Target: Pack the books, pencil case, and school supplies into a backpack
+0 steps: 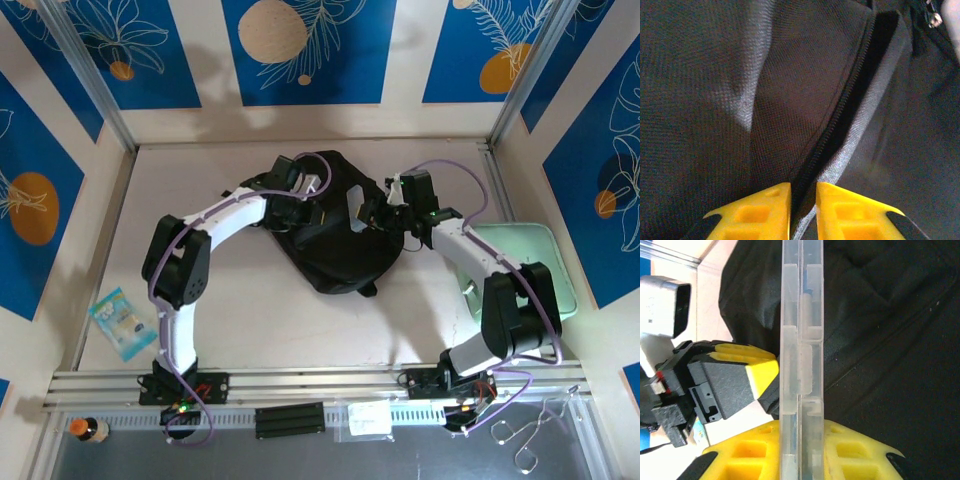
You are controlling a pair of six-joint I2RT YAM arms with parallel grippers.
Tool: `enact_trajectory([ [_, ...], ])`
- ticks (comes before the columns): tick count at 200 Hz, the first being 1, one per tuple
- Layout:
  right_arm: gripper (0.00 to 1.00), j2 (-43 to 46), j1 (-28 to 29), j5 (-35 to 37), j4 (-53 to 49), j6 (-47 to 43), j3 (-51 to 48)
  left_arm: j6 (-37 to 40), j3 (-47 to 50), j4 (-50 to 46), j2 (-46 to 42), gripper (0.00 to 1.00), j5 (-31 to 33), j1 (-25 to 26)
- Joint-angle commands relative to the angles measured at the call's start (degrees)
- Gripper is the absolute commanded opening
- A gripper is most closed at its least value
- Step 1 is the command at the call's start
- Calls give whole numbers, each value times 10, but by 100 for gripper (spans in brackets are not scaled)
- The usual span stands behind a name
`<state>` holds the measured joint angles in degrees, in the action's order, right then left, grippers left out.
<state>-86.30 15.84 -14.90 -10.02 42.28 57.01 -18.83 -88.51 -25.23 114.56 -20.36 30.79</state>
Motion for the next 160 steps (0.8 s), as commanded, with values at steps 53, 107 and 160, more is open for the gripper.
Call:
enact_trajectory([
  [53, 11, -74, 1, -150, -19, 47, 77, 44, 40, 35, -35, 9, -56, 30],
  [107, 10, -115, 6, -152, -87, 68, 120, 85, 45, 38, -53, 20, -56, 45],
  [160, 10, -90, -3, -145, -132, 57, 93, 112, 45, 24, -51, 19, -60, 51],
])
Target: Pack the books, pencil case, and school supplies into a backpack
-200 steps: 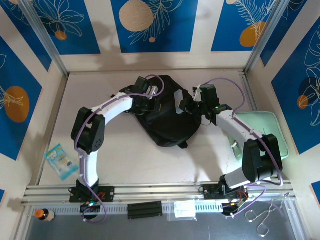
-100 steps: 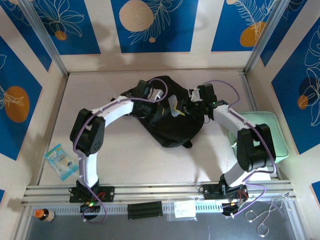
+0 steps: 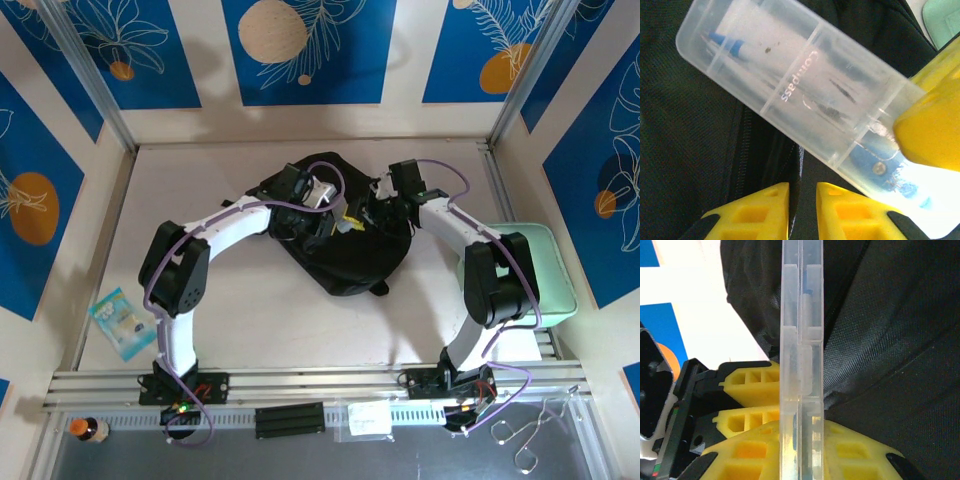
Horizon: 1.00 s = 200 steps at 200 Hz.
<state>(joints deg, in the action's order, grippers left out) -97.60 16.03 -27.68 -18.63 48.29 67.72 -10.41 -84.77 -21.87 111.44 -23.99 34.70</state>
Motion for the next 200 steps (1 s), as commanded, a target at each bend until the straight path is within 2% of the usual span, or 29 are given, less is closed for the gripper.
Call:
enact_trajectory([
  [1, 10, 24, -5, -19, -47, -3, -15, 28, 8, -10, -20, 19, -24, 11],
  [18, 10, 32, -11, -21, -61, -3, -33, 37, 10, -13, -24, 19, -19, 12],
  [45, 9, 57, -18, -18, -70, 5, -73, 23, 1, -29, -22, 21, 46, 11],
  [79, 9, 67, -22, -9, -57, 17, -122, -11, -12, -29, -8, 26, 80, 10],
  [120, 9, 43, -26, -12, -5, 35, -148, -63, -39, -39, 5, 32, 151, 10],
  [157, 9, 25, -34, -68, 97, 42, -152, -81, -56, -47, 13, 33, 171, 12],
  [200, 9, -33, -47, -98, 145, 57, -108, -87, -51, -53, 6, 34, 187, 10],
])
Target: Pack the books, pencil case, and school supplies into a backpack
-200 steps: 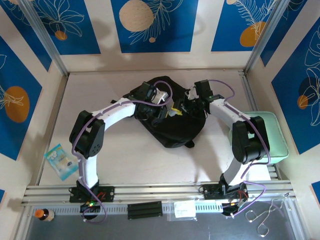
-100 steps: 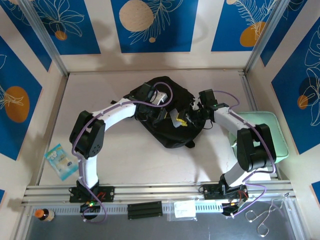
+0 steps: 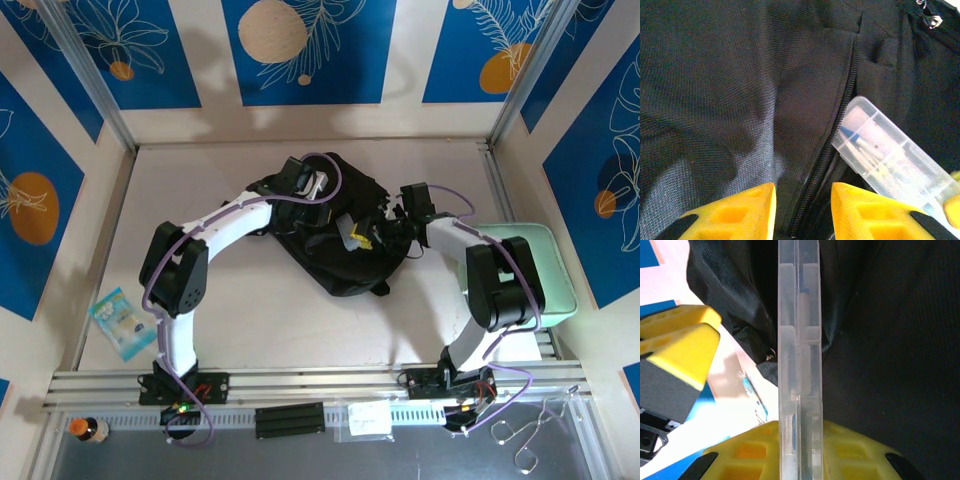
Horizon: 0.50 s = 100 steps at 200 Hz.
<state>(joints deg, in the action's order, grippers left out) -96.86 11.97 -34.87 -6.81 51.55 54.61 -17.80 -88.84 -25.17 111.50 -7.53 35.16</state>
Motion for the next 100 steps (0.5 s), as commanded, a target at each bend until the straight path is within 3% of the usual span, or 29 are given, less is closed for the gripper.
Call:
enact_trajectory([
  [1, 9, -42, -6, -27, 28, 25, 25, -13, -10, -20, 4, 34, 23, 6],
  [65, 10, -157, 3, -41, 85, 42, 119, -31, 18, -14, -28, 40, 51, 2],
  [79, 20, -164, 3, -27, 69, 37, 132, -42, 28, -8, -37, 43, 52, -3],
  [100, 43, -121, 3, 3, 65, 26, 102, -56, 42, -3, -50, 47, 49, -12],
])
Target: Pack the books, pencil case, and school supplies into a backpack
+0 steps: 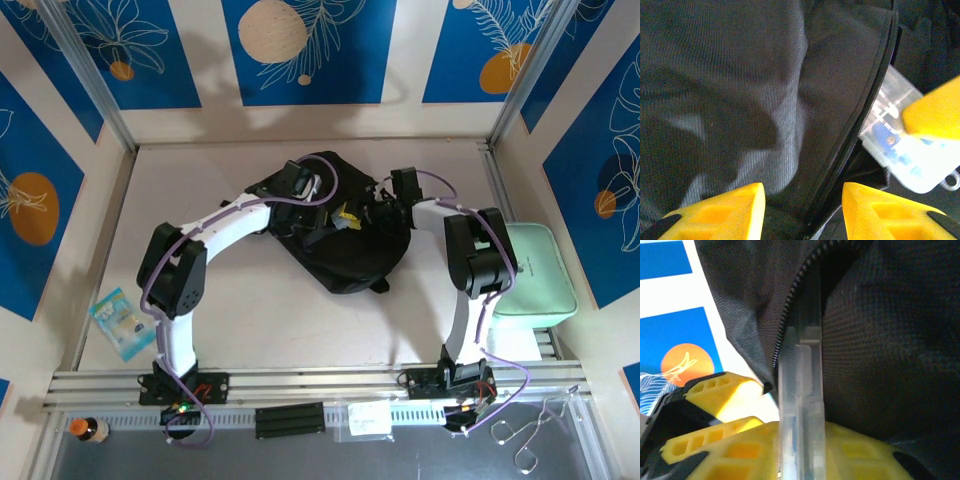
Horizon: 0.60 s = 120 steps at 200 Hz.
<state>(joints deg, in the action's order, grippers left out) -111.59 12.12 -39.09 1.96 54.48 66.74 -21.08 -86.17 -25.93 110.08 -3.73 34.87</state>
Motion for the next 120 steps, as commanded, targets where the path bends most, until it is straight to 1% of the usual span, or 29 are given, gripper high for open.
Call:
enact_trajectory([
  [1, 44, 29, 2, 46, -23, -4, -21, -24, 16, 6, -37, 47, 11, -10],
  [9, 50, 53, 0, 54, -29, -16, -35, -28, 25, 11, -43, 49, 10, -12],
  [24, 58, 94, -5, 70, -55, -38, -55, -35, 38, 19, -54, 52, 9, -19],
  [32, 60, 113, -7, 79, -72, -50, -66, -36, 43, 20, -61, 53, 11, -21],
  [53, 60, 150, -5, 102, -111, -77, -88, -40, 55, 20, -79, 61, 22, -29],
  [72, 53, 165, 7, 117, -131, -94, -93, -46, 72, 29, -98, 68, 31, -37],
  [105, 31, 145, 28, 145, -158, -112, -51, -61, 111, 59, -128, 80, 26, -52],
  [120, 24, 122, 34, 156, -160, -114, -24, -63, 127, 70, -139, 86, 27, -58],
])
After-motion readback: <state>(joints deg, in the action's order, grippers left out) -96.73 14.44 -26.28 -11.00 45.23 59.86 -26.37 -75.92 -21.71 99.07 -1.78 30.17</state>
